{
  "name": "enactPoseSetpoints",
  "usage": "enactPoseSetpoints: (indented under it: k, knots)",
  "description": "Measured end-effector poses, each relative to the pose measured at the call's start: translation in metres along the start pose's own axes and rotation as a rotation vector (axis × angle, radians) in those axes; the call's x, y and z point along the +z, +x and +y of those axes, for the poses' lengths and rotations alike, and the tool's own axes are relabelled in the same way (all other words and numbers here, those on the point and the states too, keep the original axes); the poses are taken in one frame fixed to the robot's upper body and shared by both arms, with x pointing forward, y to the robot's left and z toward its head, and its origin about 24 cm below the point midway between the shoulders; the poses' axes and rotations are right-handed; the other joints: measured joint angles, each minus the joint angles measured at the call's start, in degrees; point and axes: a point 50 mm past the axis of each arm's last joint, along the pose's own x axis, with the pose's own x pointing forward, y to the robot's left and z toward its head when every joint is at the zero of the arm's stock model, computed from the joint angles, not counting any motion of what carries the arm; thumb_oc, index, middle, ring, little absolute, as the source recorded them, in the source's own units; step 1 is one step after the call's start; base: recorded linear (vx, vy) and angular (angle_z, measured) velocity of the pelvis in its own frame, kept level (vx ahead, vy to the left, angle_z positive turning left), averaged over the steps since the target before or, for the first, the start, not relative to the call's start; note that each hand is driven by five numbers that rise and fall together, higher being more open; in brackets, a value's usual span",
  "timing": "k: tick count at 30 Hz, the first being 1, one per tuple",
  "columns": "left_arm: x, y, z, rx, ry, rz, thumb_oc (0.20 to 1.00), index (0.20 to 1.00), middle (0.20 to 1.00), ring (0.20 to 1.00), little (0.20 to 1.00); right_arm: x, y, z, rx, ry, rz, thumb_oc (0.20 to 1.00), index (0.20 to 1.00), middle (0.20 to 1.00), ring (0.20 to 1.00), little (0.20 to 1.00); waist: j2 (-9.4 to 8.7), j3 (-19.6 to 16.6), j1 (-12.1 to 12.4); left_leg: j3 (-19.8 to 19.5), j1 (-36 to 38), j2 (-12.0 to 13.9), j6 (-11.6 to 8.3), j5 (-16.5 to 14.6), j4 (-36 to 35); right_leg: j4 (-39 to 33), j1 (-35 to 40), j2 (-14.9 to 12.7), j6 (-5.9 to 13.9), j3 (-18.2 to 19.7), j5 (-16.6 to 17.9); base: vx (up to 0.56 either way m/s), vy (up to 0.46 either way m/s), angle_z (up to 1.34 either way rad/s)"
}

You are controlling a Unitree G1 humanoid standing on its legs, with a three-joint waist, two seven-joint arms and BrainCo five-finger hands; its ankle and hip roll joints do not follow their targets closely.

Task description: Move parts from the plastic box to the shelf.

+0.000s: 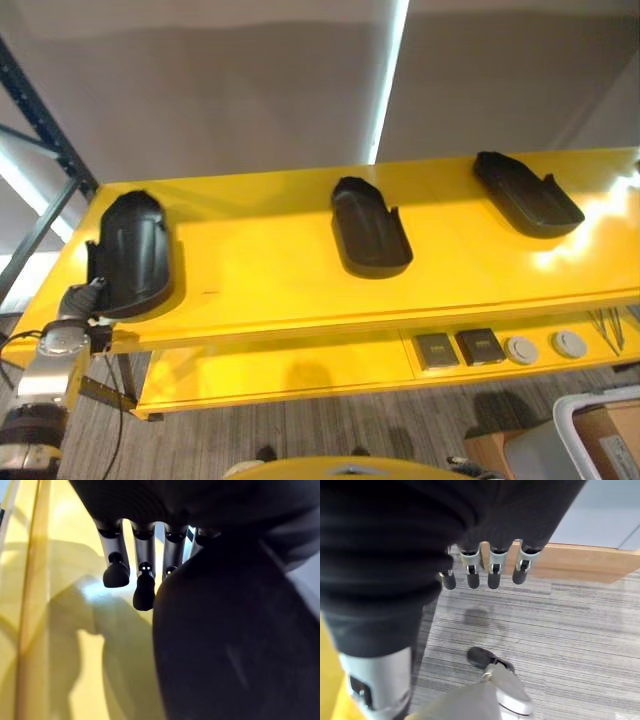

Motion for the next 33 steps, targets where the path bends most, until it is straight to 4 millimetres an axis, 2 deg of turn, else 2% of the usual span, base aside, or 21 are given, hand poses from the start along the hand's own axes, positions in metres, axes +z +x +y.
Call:
enactPoseSetpoints:
  k: [3,8,11,13,20,21,22,30,33]
  knots:
    - [-0.002,0.004,0.001,-0.019,0.055,0.027,0.2,0.2,0.2,0.2,0.2,-0.004,0.0,-0.003,0.01,-0.005,0.018,1.0,1.0,1.0,1.0,1.0,-0.07,0.3,-0.9,0.7,0.0,-0.1,0.01,-0.1,0.0,0.0,-0.4,0.1,0.0,0.6,0.0,0.04,0.032,-0.12]
    - [0.013,0.008,0.001,-0.064,0.105,-0.011,0.2,0.2,0.2,0.2,0.2,-0.004,-0.001,-0.009,0.0,-0.011,0.015,1.0,1.0,1.0,1.0,1.0,-0.11,1.0,-2.1,1.0,0.2,-0.1,-0.2,-0.4,-0.2,0.0,-0.7,-0.1,0.03,0.9,0.0,0.02,0.03,-0.05]
    - [0.012,0.008,-0.001,-0.101,0.119,-0.005,0.2,0.2,0.2,0.2,0.2,-0.005,-0.001,-0.011,-0.009,-0.045,0.01,1.0,1.0,1.0,1.0,1.0,-0.08,2.3,-2.9,2.2,0.9,0.0,-0.59,-0.8,-0.3,0.0,-0.6,0.0,-0.02,2.1,0.3,0.06,0.026,-0.19]
    - [0.011,0.008,-0.005,-0.132,0.199,-0.006,0.2,0.2,0.2,0.2,0.2,-0.008,-0.001,-0.01,0.001,-0.047,0.018,1.0,1.0,1.0,1.0,1.0,-0.1,2.5,-3.2,2.4,1.2,0.0,-0.6,-0.9,-0.3,0.0,-0.4,0.2,-0.02,2.3,0.3,0.03,0.015,-0.07]
    - [0.013,0.008,-0.007,-0.197,0.278,-0.004,0.2,0.2,0.2,0.2,0.2,-0.005,-0.001,-0.01,0.002,-0.049,-0.003,1.0,1.0,1.0,1.0,1.0,-0.12,2.5,-3.4,3.8,2.3,0.1,-0.48,-1.1,-0.4,0.0,0.2,0.3,-0.03,3.6,0.5,0.0,0.007,-0.1]
    - [0.012,0.009,-0.006,-0.206,0.28,0.005,0.225,0.225,0.225,0.225,0.225,-0.006,-0.001,-0.01,0.002,-0.049,-0.001,1.0,1.0,1.0,1.0,1.0,-0.11,2.5,-3.4,3.8,2.4,0.1,-0.49,-1.2,-0.4,-0.1,0.2,0.3,-0.03,3.6,0.5,0.0,0.0,0.0]
    - [0.011,0.01,-0.005,-0.206,0.283,0.014,1.0,1.0,1.0,1.0,1.0,-0.006,-0.001,-0.01,0.002,-0.049,-0.001,1.0,1.0,1.0,1.0,1.0,-0.09,2.5,-3.4,3.8,2.5,0.1,-0.53,-1.2,-0.4,-0.1,0.2,0.3,-0.03,3.6,0.5,0.0,0.0,0.0]
    - [0.012,0.011,-0.002,-0.21,0.326,0.024,1.0,1.0,1.0,1.0,1.0,0.003,0.0,-0.012,-0.003,-0.056,-0.027,1.0,1.0,1.0,1.0,1.0,0.05,2.5,-3.2,3.7,2.6,0.1,-0.52,-1.2,-0.4,-0.1,0.5,0.1,-0.12,3.5,0.6,0.0,0.0,0.0]
    - [0.019,0.01,0.01,-0.19,0.352,0.008,1.0,1.0,1.0,1.0,1.0,0.007,0.001,-0.011,0.0,-0.07,-0.036,1.0,1.0,1.0,1.0,1.0,0.05,2.4,-2.6,3.7,2.6,0.1,-0.47,-1.2,-0.4,-0.1,0.6,0.1,-0.15,3.5,0.7,0.0,0.0,0.0]
